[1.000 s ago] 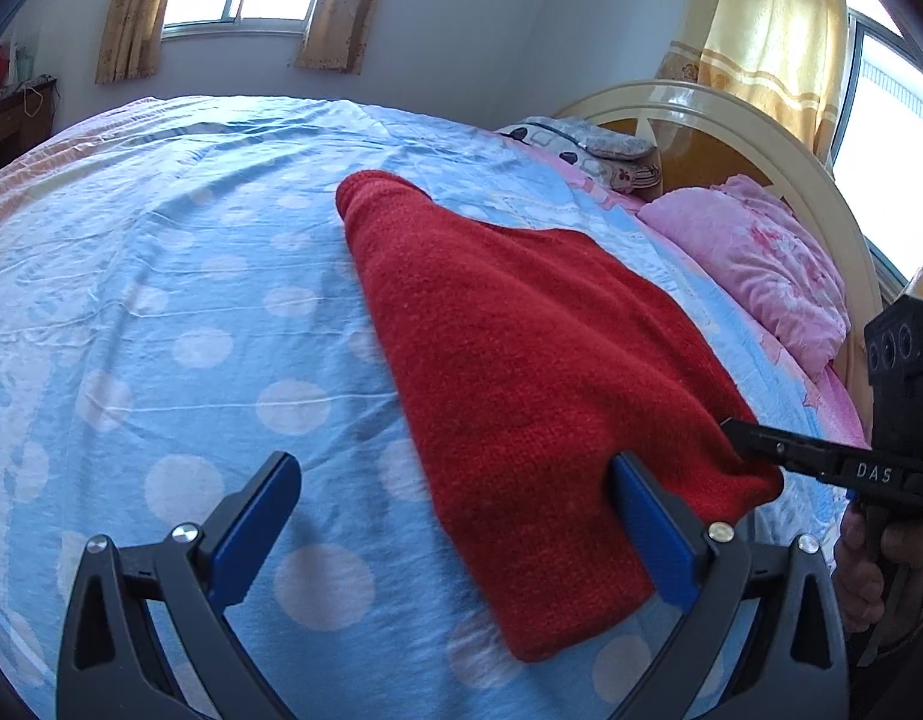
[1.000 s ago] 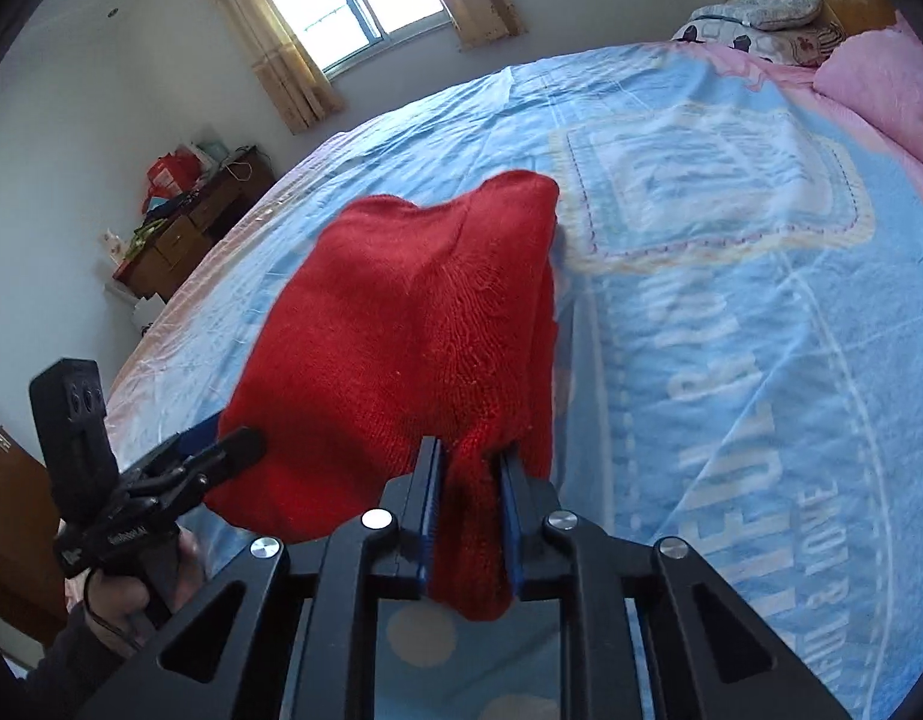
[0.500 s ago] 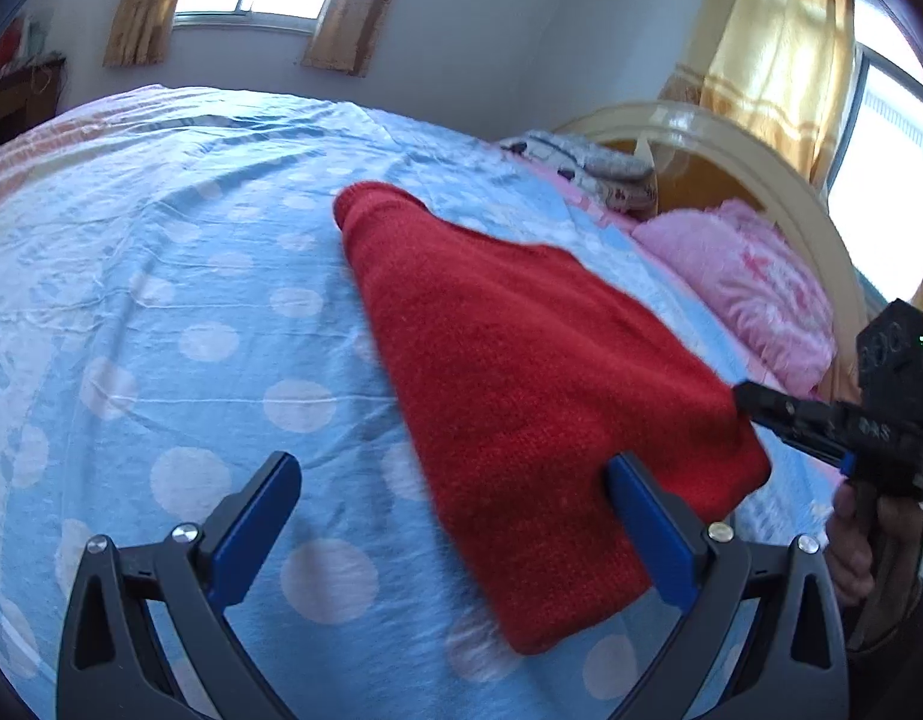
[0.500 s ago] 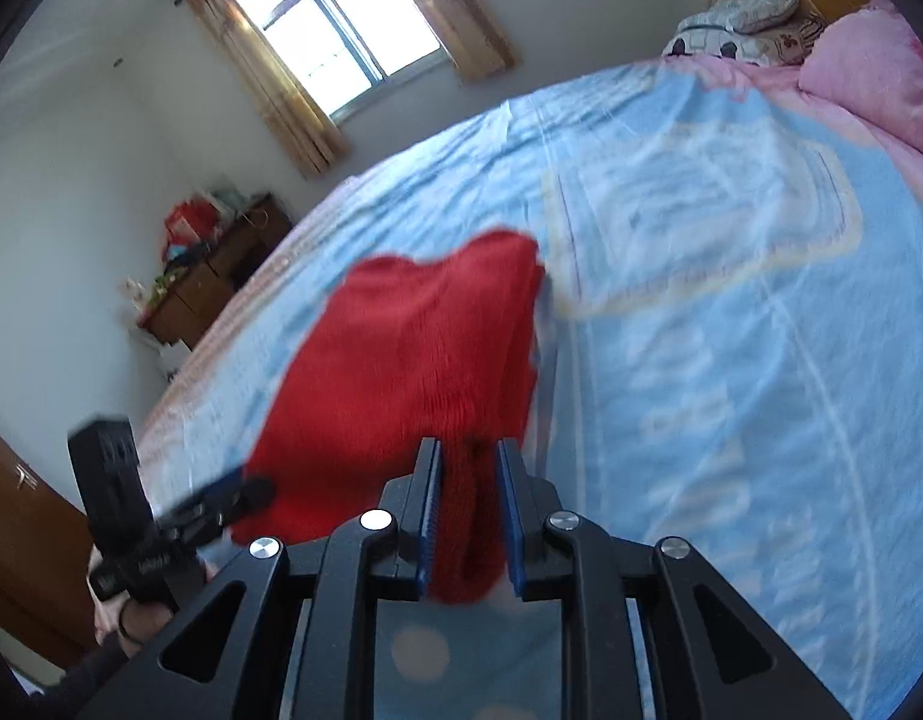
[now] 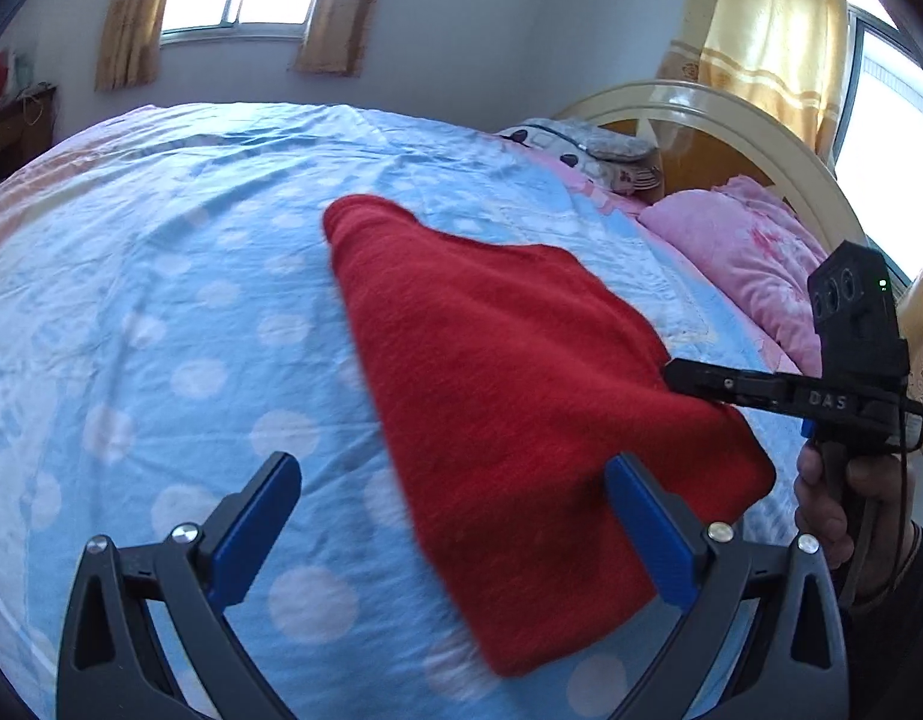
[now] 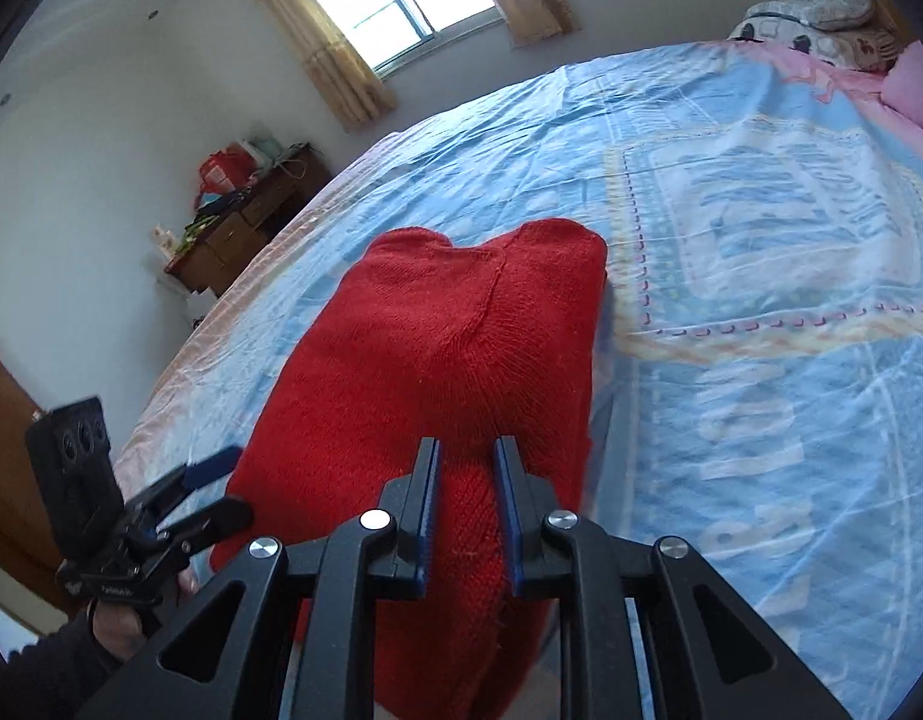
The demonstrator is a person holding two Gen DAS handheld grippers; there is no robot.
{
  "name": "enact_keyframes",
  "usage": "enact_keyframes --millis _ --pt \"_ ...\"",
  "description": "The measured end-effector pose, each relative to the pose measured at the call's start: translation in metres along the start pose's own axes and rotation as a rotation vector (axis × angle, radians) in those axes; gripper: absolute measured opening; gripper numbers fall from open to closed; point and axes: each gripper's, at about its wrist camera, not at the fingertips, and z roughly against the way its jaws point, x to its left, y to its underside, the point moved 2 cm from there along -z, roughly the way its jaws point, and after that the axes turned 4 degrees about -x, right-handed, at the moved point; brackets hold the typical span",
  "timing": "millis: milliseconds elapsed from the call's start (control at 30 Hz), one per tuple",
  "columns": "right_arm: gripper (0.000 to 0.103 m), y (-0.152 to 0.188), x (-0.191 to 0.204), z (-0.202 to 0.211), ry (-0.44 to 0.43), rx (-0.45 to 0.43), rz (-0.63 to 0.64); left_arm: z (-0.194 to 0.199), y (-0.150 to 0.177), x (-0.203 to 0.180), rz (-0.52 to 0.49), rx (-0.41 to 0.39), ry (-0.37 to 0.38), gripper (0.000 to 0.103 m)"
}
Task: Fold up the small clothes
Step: 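Close the right tool on the red sweater's folded edge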
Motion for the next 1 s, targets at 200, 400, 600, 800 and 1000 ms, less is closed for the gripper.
enact_keyframes --millis 200,400,600,800,1000 --pt "0.077 -0.028 -0.043 0.007 -0.032 -0.096 -0.175 -0.025 -0.006 0.008 0.095 0.082 0.088 0.103" --pt "0.078 -0.042 -0.066 -0.020 -0.036 -0.067 -0.235 -0.026 0.002 0.008 0.127 0.086 0.127 0.103" --pt "0.053 -0.042 -0.062 -0.057 -0.110 0.045 -0.235 -0.023 0.005 0.000 0.073 0.075 0.079 0.103" --pt "0.052 -0.043 -0.064 -0.067 -0.115 0.067 -0.260 -0.026 0.004 -0.001 0.053 0.081 0.059 0.103" --pt "0.051 -0.047 -0.076 -0.076 -0.167 0.061 -0.323 -0.027 0.003 -0.001 0.049 0.077 0.063 0.103"
